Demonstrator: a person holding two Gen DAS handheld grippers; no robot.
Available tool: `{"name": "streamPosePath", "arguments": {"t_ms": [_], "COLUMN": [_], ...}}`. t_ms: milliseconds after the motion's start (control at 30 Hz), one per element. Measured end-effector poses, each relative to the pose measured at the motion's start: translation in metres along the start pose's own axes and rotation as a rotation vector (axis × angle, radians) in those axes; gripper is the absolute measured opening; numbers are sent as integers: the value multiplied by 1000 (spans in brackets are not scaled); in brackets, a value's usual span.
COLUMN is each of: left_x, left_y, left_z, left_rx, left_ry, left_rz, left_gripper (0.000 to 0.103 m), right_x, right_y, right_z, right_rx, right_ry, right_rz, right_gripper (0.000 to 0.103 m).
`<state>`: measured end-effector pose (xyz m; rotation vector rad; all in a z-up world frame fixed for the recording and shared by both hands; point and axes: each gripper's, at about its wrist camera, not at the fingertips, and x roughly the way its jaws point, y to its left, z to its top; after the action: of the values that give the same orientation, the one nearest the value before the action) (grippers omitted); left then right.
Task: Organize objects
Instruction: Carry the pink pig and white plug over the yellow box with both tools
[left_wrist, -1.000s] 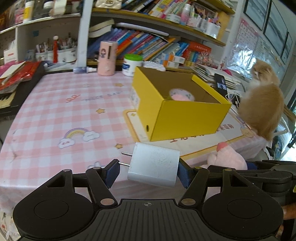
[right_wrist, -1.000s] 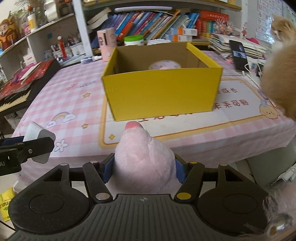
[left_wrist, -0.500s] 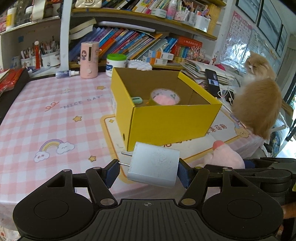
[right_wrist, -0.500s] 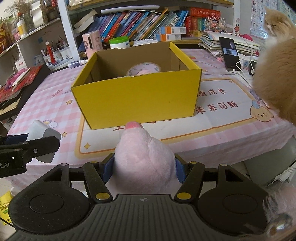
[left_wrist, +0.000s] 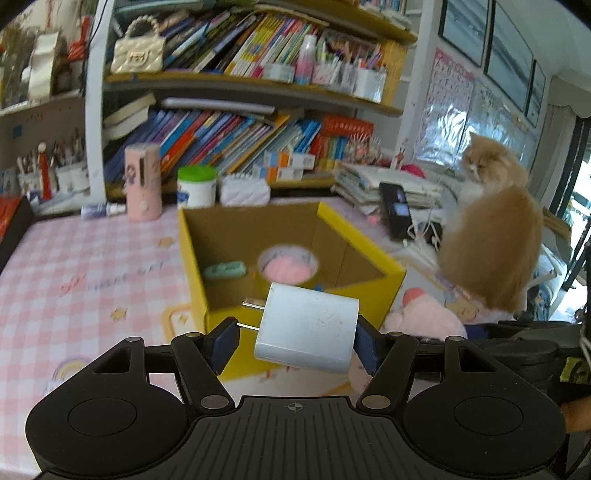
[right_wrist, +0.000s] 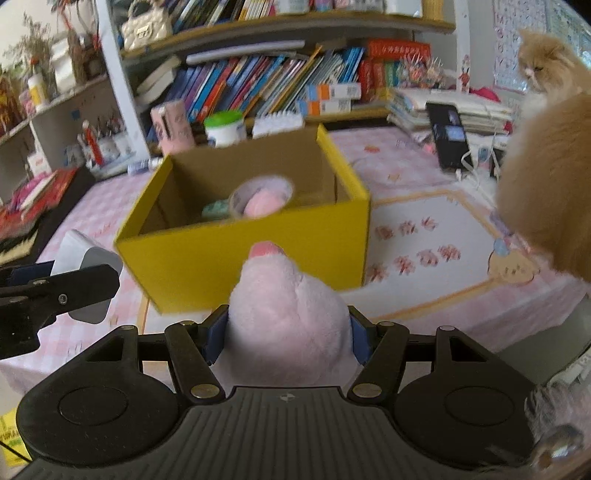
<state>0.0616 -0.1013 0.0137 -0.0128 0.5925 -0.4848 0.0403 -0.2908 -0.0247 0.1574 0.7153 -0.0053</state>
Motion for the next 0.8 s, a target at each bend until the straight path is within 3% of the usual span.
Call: {"name": "streamPosePath", "arguments": {"t_ms": [233,367,800], "left_x": [19,45,119], "left_y": [-13,-17,-14], "left_z": [31,40,38], "left_rx": [22,34,48], "left_ry": [-63,-47,93], "left_rz": [32,91,259], "left_gripper": [65,66,66], "right_x": [-14,-14,27], "right_y": [-26,-41,-54], "right_z": [43,67,94], "right_rx": [17,3,-80], "right_ry": [-159,-225,-189], "right_rz": [1,7,126], "right_gripper": [62,62,62]}}
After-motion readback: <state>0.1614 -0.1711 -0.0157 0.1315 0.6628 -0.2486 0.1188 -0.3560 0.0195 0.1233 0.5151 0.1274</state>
